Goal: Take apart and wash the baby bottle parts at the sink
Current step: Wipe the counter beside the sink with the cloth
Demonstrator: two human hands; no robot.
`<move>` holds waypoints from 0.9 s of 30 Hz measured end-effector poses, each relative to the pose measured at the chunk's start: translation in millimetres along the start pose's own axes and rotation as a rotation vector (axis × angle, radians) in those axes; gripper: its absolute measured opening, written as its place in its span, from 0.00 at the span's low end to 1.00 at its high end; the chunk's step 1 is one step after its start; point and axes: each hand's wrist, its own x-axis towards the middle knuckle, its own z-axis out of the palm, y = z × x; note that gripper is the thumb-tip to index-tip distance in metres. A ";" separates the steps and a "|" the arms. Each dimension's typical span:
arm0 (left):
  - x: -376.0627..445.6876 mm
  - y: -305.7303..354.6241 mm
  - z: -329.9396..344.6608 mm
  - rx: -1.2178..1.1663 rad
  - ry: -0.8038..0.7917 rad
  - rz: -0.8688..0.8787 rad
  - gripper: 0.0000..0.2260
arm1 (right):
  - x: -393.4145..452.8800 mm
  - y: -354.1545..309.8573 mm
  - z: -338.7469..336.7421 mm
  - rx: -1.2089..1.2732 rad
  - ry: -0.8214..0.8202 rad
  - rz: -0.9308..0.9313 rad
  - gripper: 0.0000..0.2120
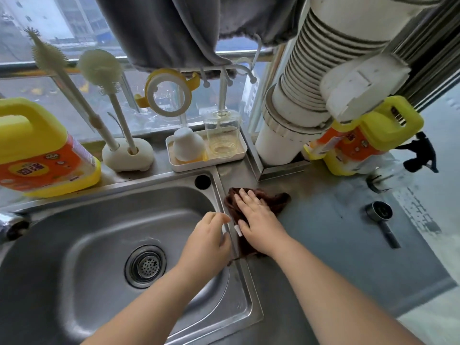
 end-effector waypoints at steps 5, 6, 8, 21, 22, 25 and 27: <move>-19.6 1.6 1.4 0.038 -0.043 0.048 0.12 | -57.0 7.1 16.6 -0.038 -0.029 0.010 0.32; -23.6 1.8 2.1 0.036 -0.059 0.054 0.11 | -69.8 9.9 19.4 -0.065 -0.037 0.022 0.32; -31.4 1.5 2.8 0.037 -0.092 0.075 0.11 | -96.4 16.5 24.4 -0.125 -0.026 0.080 0.32; -82.0 -1.6 10.1 0.012 -0.196 0.130 0.09 | -166.6 -16.3 57.8 -0.185 0.091 0.567 0.29; -85.1 -1.4 10.1 0.007 -0.200 0.135 0.09 | -169.1 -17.3 56.3 -0.253 0.112 0.539 0.30; -93.4 -3.1 9.7 -0.001 -0.184 0.139 0.09 | -177.1 -5.1 44.0 -0.295 0.187 0.463 0.28; -98.9 -6.4 9.4 -0.008 -0.167 0.122 0.09 | -179.9 6.2 38.8 -0.293 0.071 0.404 0.31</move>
